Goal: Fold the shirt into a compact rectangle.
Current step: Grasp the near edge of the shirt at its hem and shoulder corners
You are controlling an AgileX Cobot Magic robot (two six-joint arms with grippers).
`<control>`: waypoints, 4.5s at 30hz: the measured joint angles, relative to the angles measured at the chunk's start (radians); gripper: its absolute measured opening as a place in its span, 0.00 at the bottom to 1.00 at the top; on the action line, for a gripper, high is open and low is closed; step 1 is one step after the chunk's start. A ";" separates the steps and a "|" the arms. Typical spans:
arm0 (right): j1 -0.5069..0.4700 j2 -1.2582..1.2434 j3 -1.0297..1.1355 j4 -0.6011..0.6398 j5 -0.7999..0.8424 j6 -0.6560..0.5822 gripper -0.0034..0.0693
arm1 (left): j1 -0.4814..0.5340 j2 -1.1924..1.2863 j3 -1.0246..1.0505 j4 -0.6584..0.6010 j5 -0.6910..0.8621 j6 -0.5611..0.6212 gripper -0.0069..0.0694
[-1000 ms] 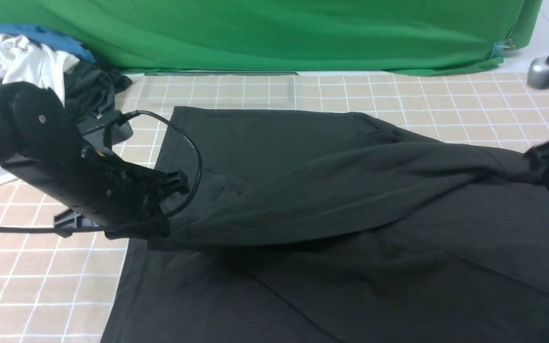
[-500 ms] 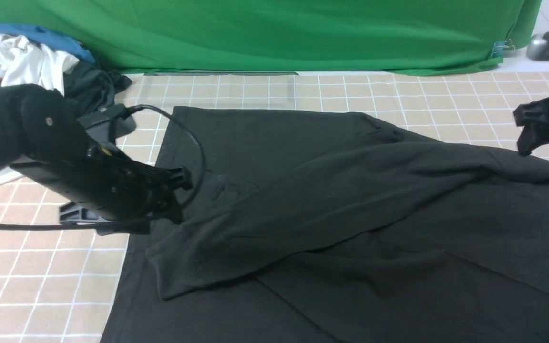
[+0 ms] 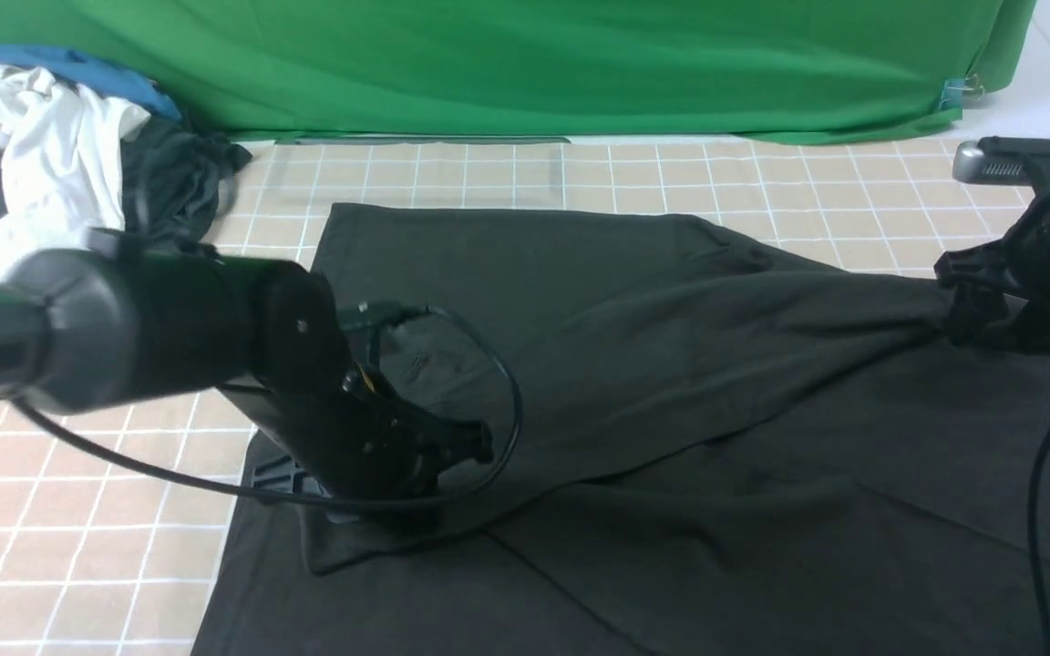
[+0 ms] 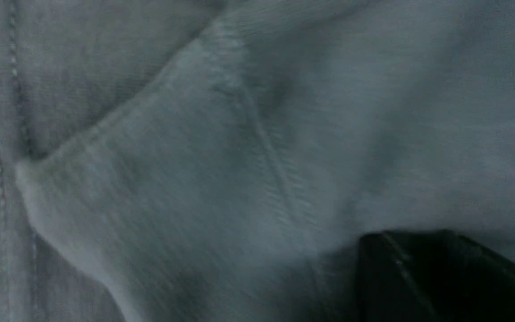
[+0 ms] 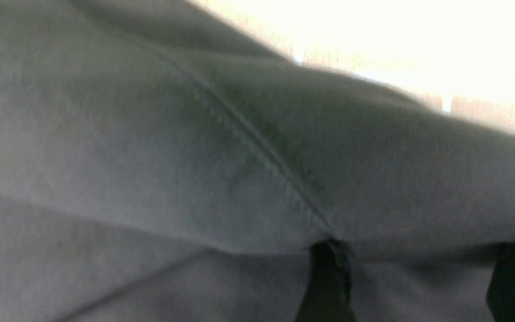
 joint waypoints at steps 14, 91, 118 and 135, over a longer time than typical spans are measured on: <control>0.000 0.013 -0.086 -0.002 -0.209 -0.061 0.10 | 0.000 0.029 -0.018 -0.004 0.009 -0.002 0.29; 0.078 0.044 -0.333 -0.130 0.308 -0.047 0.42 | 0.001 -0.244 -0.025 0.136 0.037 -0.067 0.29; 0.202 -0.424 0.000 0.037 0.368 -0.157 0.10 | 0.001 -0.445 0.298 0.137 0.212 -0.228 0.12; 0.202 -0.496 0.161 0.154 0.344 -0.217 0.10 | 0.001 -0.578 0.433 0.110 0.282 -0.309 0.12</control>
